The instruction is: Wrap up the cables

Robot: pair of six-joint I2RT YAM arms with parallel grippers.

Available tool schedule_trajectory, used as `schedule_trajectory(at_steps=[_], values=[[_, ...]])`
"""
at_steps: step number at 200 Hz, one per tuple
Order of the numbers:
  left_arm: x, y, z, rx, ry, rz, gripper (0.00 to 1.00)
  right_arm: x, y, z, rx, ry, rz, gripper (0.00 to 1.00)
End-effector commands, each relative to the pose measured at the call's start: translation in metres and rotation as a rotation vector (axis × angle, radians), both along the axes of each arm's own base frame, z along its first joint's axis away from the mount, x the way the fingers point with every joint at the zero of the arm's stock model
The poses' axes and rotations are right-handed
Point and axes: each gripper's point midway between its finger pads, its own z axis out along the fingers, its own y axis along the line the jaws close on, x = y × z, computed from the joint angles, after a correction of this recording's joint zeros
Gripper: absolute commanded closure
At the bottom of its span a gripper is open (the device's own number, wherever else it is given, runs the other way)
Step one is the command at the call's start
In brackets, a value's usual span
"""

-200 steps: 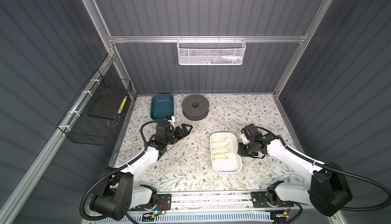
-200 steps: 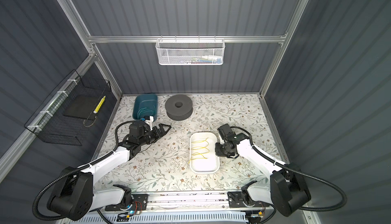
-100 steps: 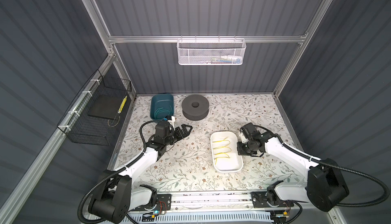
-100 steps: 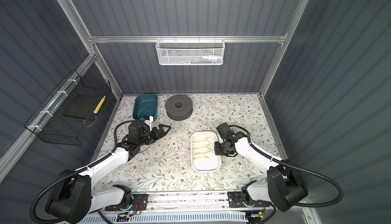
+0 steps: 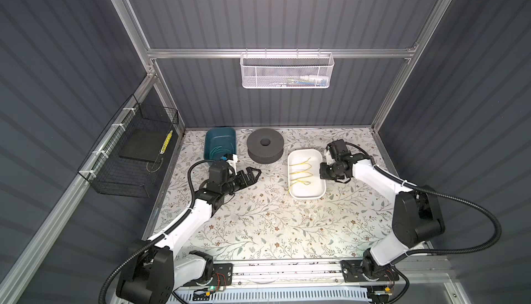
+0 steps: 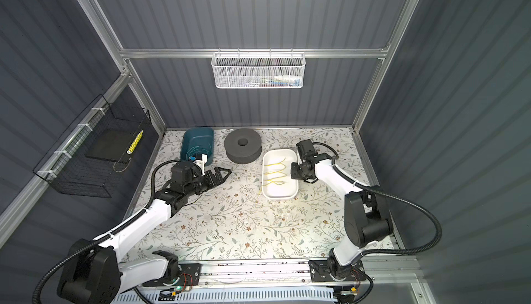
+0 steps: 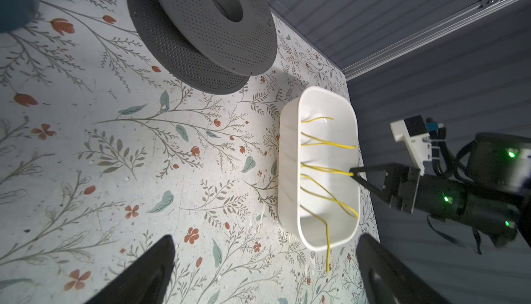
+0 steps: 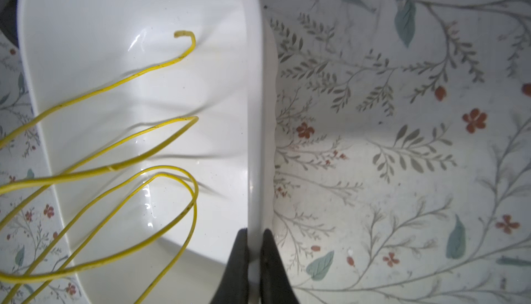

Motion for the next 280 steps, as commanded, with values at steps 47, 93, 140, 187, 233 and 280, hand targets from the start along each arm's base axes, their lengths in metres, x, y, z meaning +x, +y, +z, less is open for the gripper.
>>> schedule_trajectory(at_steps=[47,93,140,187,233,280], values=[[-0.008,0.001,0.011,0.049,-0.014,-0.033,0.01,0.093,-0.020,-0.001,0.034,0.008,0.074,1.00],[-0.009,0.001,0.009,0.060,-0.005,-0.040,0.01,0.137,-0.026,0.006,0.071,0.002,0.085,1.00],[-0.010,0.002,0.012,0.060,-0.002,-0.039,0.01,0.157,-0.028,-0.004,0.101,0.007,0.091,1.00],[-0.009,0.001,0.010,0.054,0.008,-0.035,0.01,0.175,-0.029,-0.010,0.113,-0.009,0.076,1.00],[-0.008,0.000,0.013,0.052,0.008,-0.037,0.00,0.195,-0.028,-0.002,0.116,-0.043,0.077,0.97],[-0.009,0.001,0.012,0.044,0.016,-0.031,0.01,0.201,-0.030,0.008,0.114,-0.060,0.081,0.75]])
